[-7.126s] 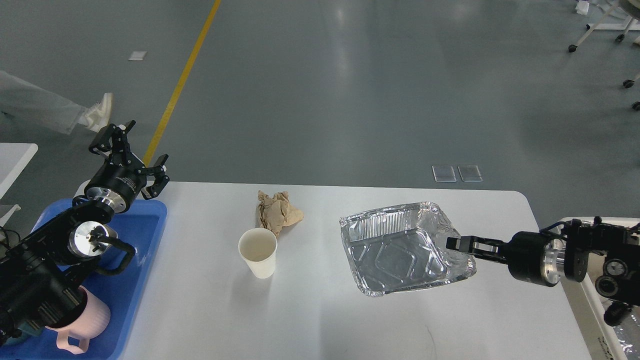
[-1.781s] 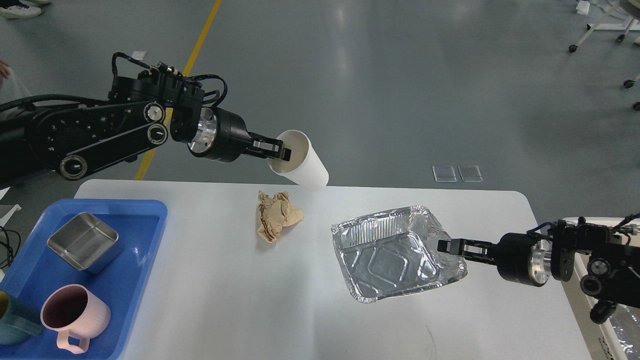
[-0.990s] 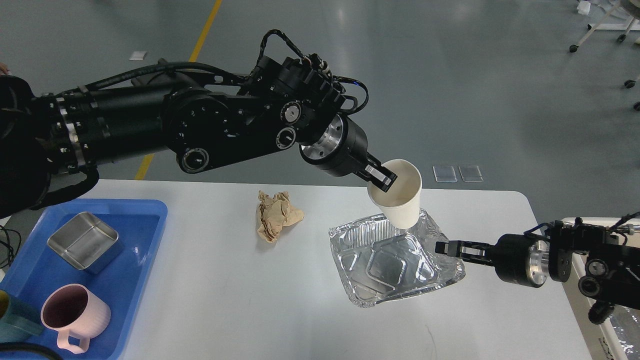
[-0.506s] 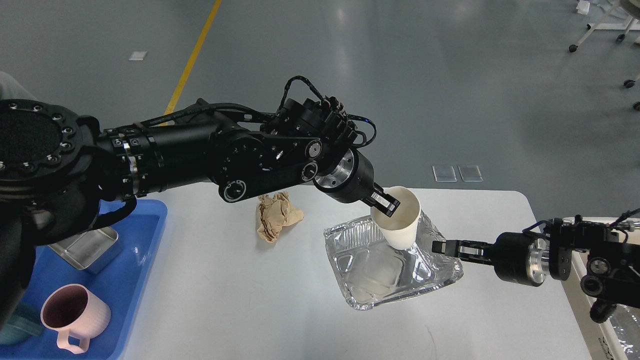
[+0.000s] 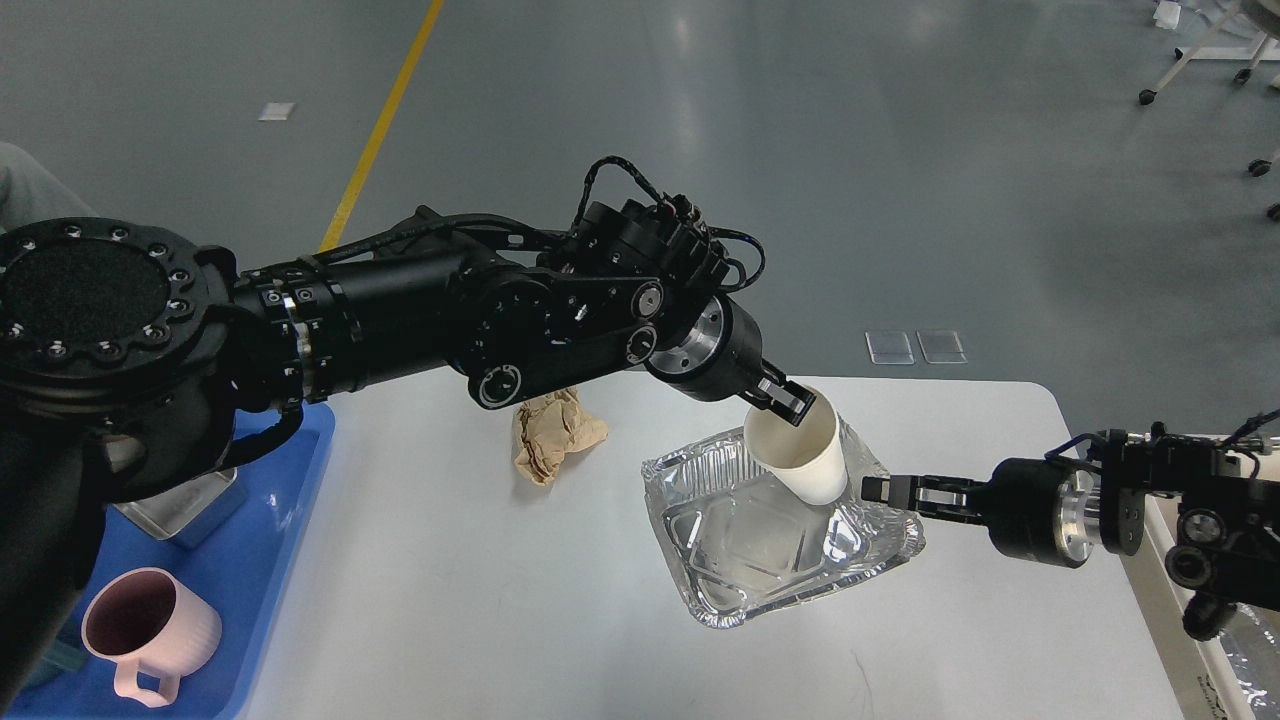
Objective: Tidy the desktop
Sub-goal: 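Lower the paper cup into the foil tray and release, then raise the left gripper away from the cup toward the bin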
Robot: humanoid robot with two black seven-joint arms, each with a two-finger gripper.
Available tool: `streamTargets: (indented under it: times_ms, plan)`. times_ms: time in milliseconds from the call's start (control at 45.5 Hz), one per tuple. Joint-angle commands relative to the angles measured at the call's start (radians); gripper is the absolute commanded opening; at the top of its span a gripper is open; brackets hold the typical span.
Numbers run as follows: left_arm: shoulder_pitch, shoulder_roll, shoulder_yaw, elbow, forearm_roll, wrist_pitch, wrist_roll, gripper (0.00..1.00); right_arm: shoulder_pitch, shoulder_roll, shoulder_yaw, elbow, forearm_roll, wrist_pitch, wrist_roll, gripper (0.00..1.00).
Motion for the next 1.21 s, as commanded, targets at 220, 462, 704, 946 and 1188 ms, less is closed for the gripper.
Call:
streamTargets:
  times_ms: [220, 462, 704, 946, 1188]
  plan:
    - [0.002, -0.023, 0.001, 0.0, -0.002, 0.06, 0.001, 0.65, 0.0, -0.002, 0.0, 0.002, -0.001, 0.002, 0.0, 0.0]
    - [-0.004, -0.021, -0.003, 0.011, -0.009, 0.105, 0.001, 0.71, 0.0, 0.0, 0.0, 0.002, 0.001, 0.002, 0.0, 0.0]
    - [-0.021, -0.003, 0.002, 0.02, -0.052, 0.108, 0.001, 0.75, 0.0, 0.0, 0.0, 0.002, 0.001, 0.002, 0.0, 0.0]
    - [-0.017, 0.06, 0.056, 0.022, -0.037, 0.117, 0.005, 0.76, 0.0, 0.0, 0.0, 0.001, -0.001, 0.002, 0.0, 0.0]
    - [-0.001, 0.137, 0.082, 0.022, -0.037, 0.148, 0.002, 0.76, -0.005, 0.009, 0.003, 0.0, -0.001, 0.0, 0.0, 0.0]
